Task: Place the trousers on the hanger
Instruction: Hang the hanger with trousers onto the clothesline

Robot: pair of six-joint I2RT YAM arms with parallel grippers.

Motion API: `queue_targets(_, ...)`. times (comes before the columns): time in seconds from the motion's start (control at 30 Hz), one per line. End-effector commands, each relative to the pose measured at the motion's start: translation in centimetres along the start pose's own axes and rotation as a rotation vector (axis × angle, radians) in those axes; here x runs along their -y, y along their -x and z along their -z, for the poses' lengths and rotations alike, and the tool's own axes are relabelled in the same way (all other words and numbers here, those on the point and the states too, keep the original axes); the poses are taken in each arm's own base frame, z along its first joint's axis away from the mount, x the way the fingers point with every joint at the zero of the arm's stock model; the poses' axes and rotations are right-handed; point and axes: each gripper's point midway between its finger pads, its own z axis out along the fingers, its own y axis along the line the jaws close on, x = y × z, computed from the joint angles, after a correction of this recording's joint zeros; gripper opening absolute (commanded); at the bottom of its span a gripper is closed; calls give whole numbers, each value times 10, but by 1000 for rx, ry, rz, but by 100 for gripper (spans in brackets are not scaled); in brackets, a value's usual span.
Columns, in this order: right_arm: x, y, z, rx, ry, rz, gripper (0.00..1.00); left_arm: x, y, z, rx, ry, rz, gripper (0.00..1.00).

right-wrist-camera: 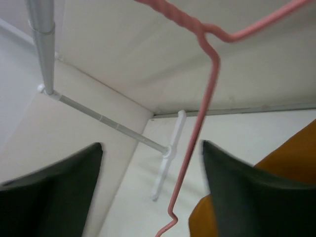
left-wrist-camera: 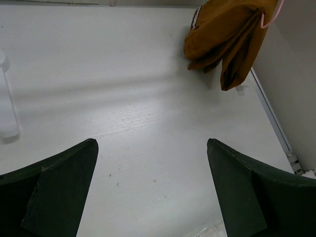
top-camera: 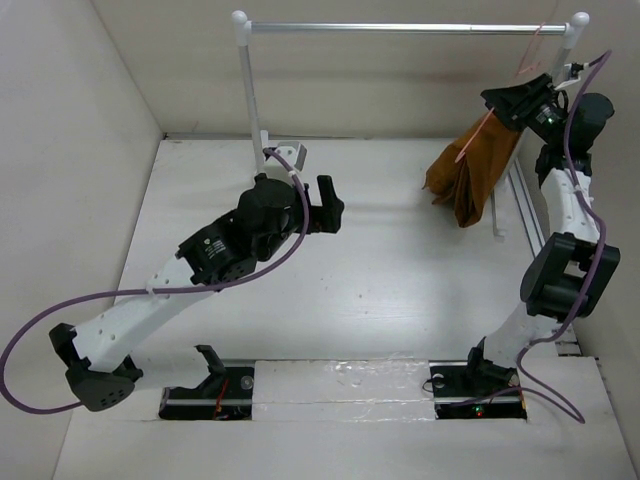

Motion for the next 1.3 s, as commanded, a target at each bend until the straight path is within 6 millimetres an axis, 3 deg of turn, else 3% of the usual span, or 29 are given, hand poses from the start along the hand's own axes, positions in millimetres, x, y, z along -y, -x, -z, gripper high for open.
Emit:
queue_targets(0.0, -51, 28, 10, 15, 50, 213, 100, 5, 42, 12, 105, 3, 48, 89)
queue_targets(0.07, -43, 33, 14, 11, -11, 255, 100, 2, 45, 14, 111, 26, 45, 99)
queue_targets(0.2, -53, 53, 25, 91, -85, 347, 100, -3, 74, 25, 186, 66, 68, 99)
queue_targets(0.33, -76, 69, 39, 192, -139, 478, 100, 4, 91, 33, 217, 44, 63, 99)
queue_targets(0.53, -120, 68, 62, 278, -179, 632, 100, 16, 110, 44, 249, -16, 103, 99)
queue_targets(0.63, -143, 65, 84, 328, -213, 697, 100, 17, 118, 51, 269, -24, 128, 99)
queue_targets(0.7, -153, 50, 104, 332, -245, 703, 100, 8, 122, 54, 290, 24, 141, 99)
queue_targets(0.8, -171, 13, 113, 292, -192, 725, 100, -22, 122, 57, 321, 180, 157, 99)
queue_targets(0.83, -175, -11, 124, 265, -180, 727, 100, -31, 121, 61, 330, 216, 154, 99)
queue_targets(0.9, -182, -50, 124, 207, -126, 711, 100, -48, 102, 59, 301, 285, 121, 99)
queue_targets(0.97, -175, -91, 136, 144, -97, 703, 100, -59, 81, 62, 253, 303, 117, 99)
queue_targets(1.0, -169, -117, 138, 69, -85, 682, 100, -62, 55, 53, 188, 297, 97, 99)
queue_targets(1.07, -150, -147, 155, -17, -123, 708, 100, -69, 32, 58, 146, 279, 143, 99)
queue_targets(1.13, -122, -179, 177, -122, -194, 724, 100, -75, -16, 52, 53, 247, 166, 99)
queue_targets(1.17, -114, -186, 185, -142, -220, 728, 100, -73, -9, 56, 76, 230, 195, 99)
queue_targets(1.2, -103, -197, 194, -175, -254, 717, 100, -74, -31, 51, 29, 212, 187, 99)
queue_targets(1.27, -97, -206, 204, -185, -262, 717, 100, -72, -39, 51, 21, 189, 225, 99)
